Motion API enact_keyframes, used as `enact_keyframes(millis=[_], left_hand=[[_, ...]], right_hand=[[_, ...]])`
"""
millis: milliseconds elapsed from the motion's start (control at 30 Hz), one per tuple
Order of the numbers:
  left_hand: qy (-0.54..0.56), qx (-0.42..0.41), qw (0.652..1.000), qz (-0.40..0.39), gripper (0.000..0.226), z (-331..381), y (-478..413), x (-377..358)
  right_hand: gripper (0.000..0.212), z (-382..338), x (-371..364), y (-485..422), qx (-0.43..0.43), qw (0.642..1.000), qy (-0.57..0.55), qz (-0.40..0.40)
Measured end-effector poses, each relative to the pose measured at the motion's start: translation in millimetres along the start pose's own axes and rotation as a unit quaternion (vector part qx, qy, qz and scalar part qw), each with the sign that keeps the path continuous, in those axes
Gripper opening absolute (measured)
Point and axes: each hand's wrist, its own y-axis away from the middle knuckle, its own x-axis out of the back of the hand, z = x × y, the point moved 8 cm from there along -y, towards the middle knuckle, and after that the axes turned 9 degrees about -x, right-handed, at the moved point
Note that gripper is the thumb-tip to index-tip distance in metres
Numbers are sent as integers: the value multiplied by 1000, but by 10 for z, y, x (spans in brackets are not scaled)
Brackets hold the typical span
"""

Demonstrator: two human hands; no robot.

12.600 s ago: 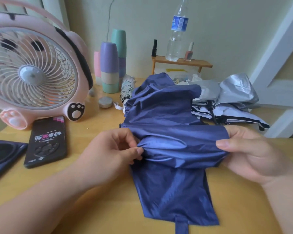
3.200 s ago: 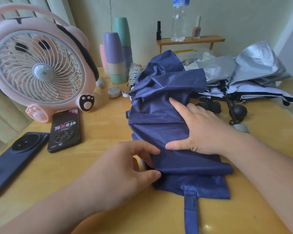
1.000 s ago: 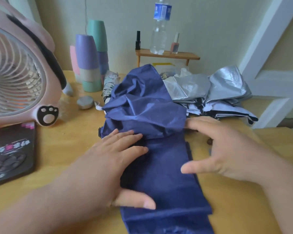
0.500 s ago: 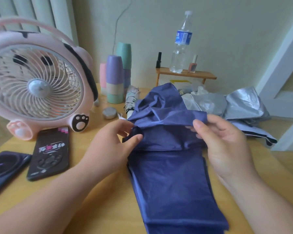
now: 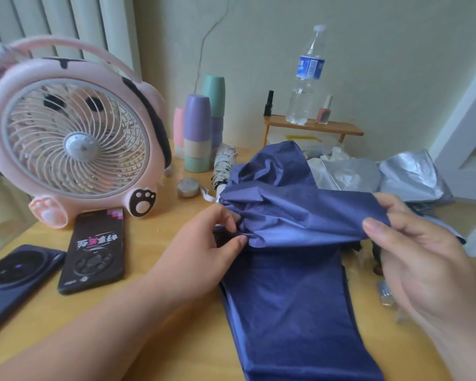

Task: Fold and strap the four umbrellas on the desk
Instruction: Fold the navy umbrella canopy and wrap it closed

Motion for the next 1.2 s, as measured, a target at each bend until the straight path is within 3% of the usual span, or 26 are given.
enact_keyframes(millis=[167, 300, 367, 500, 667, 733, 833, 900, 933, 1100, 1200], left_hand=[[-21, -16, 999, -20, 38, -11, 22, 10], [175, 34, 984, -8, 55, -29, 4, 16], [243, 53, 968, 11, 63, -61, -17, 35], [98, 5, 995, 1, 70, 21, -40, 31], [-74, -94, 993, -24, 41, 103, -64, -10], [-99, -87, 991, -16, 37, 108, -74, 16], [-118, -70, 990, -30, 50, 60, -55, 19], [-116, -51, 991, -34, 52, 9, -30, 26], [-114, -38, 992, -30, 51, -14, -17, 40], [-127, -50, 989, -59, 45, 34, -7, 55], [-156, -76, 983, -67, 43, 54, 26, 53]], right_hand=[[32, -117, 118, 53, 29, 999, -7, 14], [79, 17, 121, 97, -22, 998, 2, -54], [83, 102, 98, 122, -58, 991, 63, -104], [57, 149, -96, 204, -58, 955, 175, -230], [40, 196, -190, 253, -89, 929, 204, -297], [42, 150, -145, 204, -84, 946, 192, -249], [32, 116, 159, 56, -36, 978, 204, -32], [5, 188, 371, 3, -44, 962, 252, 93], [14, 242, 412, -13, -56, 947, 296, 113], [60, 494, 340, -99, -105, 874, 471, 54], [64, 502, 200, -147, -105, 837, 536, 6]])
